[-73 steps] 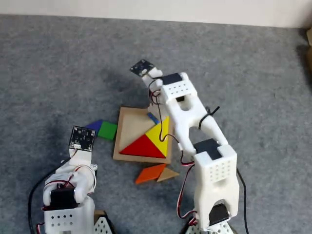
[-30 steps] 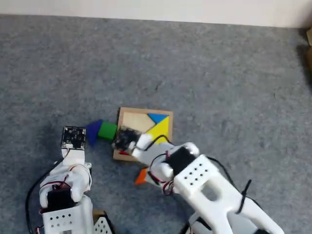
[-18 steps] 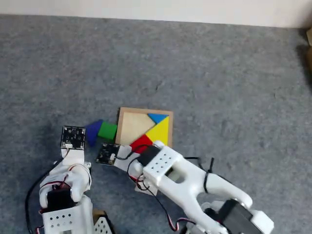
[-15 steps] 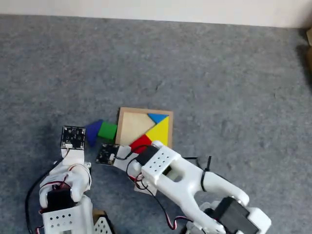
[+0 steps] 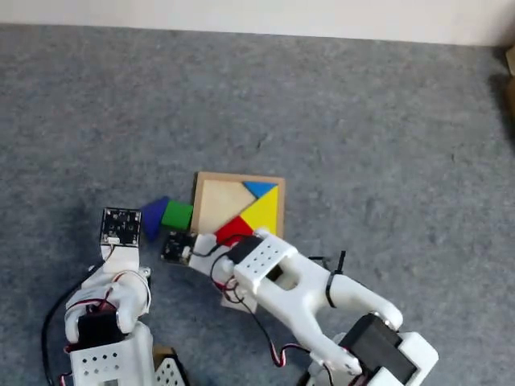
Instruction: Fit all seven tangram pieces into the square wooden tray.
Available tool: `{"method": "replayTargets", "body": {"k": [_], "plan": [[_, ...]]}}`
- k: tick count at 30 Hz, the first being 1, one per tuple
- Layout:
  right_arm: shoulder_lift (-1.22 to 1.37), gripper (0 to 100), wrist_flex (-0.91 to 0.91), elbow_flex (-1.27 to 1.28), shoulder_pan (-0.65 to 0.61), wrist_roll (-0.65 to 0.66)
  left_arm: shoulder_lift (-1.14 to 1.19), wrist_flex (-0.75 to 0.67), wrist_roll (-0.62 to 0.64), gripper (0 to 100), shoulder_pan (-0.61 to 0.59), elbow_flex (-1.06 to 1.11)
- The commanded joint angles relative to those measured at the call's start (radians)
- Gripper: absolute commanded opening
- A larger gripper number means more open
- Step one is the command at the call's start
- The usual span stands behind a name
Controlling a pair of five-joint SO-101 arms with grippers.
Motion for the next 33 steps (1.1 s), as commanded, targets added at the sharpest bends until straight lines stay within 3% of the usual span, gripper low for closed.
{"method": "replayTargets", "body": {"k": [1, 10, 21, 29, 33], "plan": [[0.025, 9.8, -0.035, -0.045, 0.051, 0.012, -0.007, -0.014, 0.005, 1, -0.010, 0.019], [0.008, 6.3, 0.081, -0.088, 0.124, 0.012, -0.007, -0.014, 0.005, 1, -0.010, 0.019], [-0.262, 5.8, 0.099, -0.105, 0.127, 0.003, -0.007, -0.014, 0.005, 1, -0.010, 0.019], [-0.308, 5.8, 0.085, -0.140, 0.148, -0.183, -0.007, -0.014, 0.005, 1, -0.010, 0.019], [-0.306, 5.8, 0.079, -0.231, 0.202, -0.371, -0.007, -0.014, 0.005, 1, -0.010, 0.019]]}}
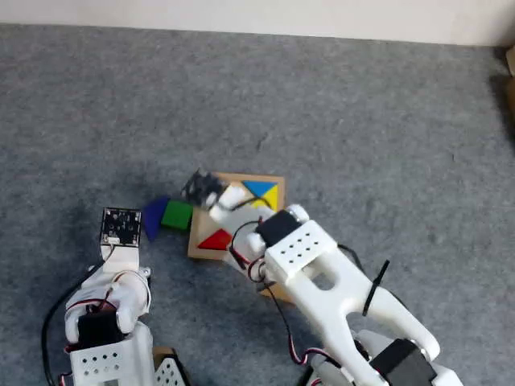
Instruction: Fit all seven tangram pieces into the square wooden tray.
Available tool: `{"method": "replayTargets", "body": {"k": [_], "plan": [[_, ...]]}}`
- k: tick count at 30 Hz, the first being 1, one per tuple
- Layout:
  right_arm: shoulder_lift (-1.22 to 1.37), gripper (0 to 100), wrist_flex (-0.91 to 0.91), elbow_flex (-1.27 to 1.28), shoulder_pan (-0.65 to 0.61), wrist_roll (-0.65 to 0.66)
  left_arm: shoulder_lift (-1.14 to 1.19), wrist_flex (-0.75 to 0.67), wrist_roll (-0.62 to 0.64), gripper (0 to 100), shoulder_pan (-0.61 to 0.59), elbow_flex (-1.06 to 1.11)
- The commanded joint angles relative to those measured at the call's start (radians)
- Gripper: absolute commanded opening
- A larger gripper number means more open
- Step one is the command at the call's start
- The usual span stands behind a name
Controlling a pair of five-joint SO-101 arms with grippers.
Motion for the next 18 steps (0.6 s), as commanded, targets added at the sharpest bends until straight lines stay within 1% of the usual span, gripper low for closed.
{"method": "replayTargets", "body": {"k": [1, 8, 12, 16, 18], "plan": [[-0.044, 5.8, -0.018, -0.137, 0.062, -0.206, -0.007, -0.014, 0.005, 1, -0.010, 0.019], [-0.042, 5.8, -0.022, -0.220, 0.064, -0.422, -0.007, -0.014, 0.005, 1, -0.010, 0.019], [-0.033, 5.8, -0.091, -0.222, 0.067, -0.534, -0.007, -0.014, 0.005, 1, -0.010, 0.019], [0.048, 5.8, -0.117, -0.254, 0.065, -0.612, -0.007, -0.014, 0.005, 1, -0.010, 0.019], [0.113, 5.8, -0.119, -0.295, 0.065, -0.624, -0.007, -0.014, 0.005, 1, -0.010, 0.019]]}}
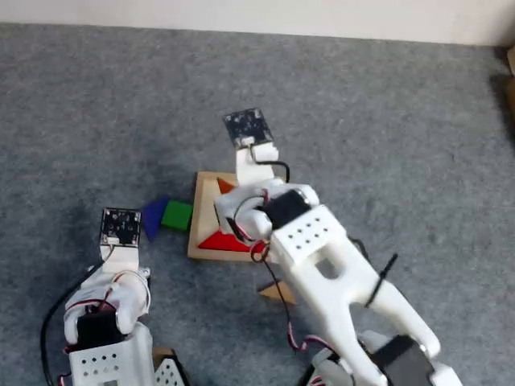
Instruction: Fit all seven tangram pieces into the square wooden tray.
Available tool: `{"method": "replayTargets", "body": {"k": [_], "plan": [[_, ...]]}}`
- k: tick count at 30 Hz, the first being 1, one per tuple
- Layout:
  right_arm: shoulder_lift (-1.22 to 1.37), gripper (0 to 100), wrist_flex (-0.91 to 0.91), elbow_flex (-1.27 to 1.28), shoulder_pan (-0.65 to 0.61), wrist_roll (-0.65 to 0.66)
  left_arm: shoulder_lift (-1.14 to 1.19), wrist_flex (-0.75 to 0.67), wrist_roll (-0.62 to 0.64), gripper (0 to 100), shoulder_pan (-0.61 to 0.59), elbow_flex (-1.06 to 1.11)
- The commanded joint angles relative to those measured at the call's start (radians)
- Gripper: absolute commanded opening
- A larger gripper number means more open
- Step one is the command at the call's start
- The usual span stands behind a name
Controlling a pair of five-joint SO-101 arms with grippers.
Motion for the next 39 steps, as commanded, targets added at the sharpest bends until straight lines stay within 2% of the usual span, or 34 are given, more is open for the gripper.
{"method": "replayTargets", "body": {"k": [1, 3, 15, 19, 26, 34, 39], "plan": [[0.101, 5.8, -0.028, -0.136, 0.013, -0.037, -0.007, -0.014, 0.005, 1, -0.010, 0.019], [0.162, 5.8, -0.028, -0.179, 0.015, 0.041, -0.007, -0.014, 0.005, 1, -0.010, 0.019], [0.297, 5.8, -0.028, -0.242, 0.010, 0.884, -0.007, -0.014, 0.005, 1, -0.010, 0.019], [0.298, 5.8, -0.028, -0.240, 0.013, 1.056, -0.007, -0.014, 0.005, 1, -0.010, 0.019], [0.294, 5.8, -0.013, -0.237, 0.015, 1.037, -0.007, -0.014, 0.005, 1, -0.010, 0.019], [0.292, 5.8, 0.030, -0.246, 0.016, 0.795, -0.007, -0.014, 0.005, 1, -0.008, 0.019], [0.292, 5.8, 0.030, -0.240, 0.016, 0.571, -0.007, -0.014, 0.005, 1, -0.008, 0.019]]}}
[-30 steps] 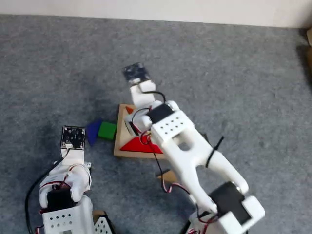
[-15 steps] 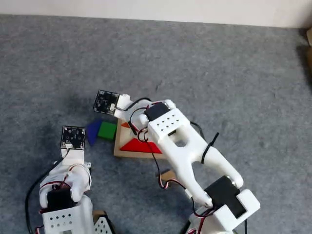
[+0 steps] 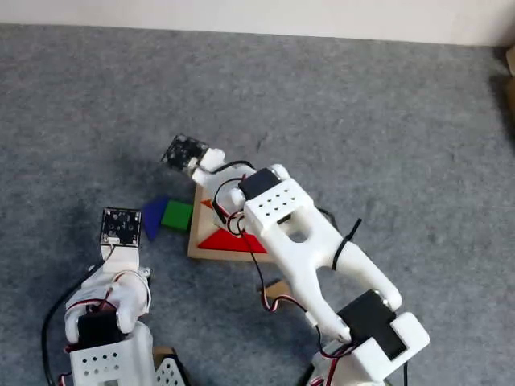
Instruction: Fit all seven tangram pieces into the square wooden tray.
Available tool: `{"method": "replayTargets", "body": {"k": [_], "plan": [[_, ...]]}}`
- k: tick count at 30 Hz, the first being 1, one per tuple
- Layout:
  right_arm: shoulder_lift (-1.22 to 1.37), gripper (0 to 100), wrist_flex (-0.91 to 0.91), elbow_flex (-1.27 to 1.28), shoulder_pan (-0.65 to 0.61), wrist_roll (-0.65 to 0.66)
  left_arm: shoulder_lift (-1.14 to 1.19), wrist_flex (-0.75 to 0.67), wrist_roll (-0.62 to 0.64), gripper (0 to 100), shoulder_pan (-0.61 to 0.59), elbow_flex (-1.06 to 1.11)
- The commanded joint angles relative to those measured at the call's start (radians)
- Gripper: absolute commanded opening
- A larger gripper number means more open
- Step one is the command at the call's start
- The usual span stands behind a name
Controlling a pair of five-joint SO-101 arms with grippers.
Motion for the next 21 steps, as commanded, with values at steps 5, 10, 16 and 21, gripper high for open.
{"method": "replayTargets", "body": {"k": [5, 10, 16, 21], "plan": [[-0.012, 6.3, 0.087, -0.064, 0.015, -0.353, -0.007, -0.014, 0.005, 1, -0.008, 0.019], [-0.012, 6.3, 0.171, -0.068, 0.015, -0.356, -0.007, -0.014, 0.005, 1, -0.008, 0.019], [-0.008, 6.3, 0.170, -0.068, 0.016, -0.362, -0.007, -0.014, 0.005, 1, -0.008, 0.019], [-0.008, 7.4, 0.180, -0.059, 0.013, -0.362, -0.005, -0.014, 0.005, 1, -0.008, 0.019]]}}
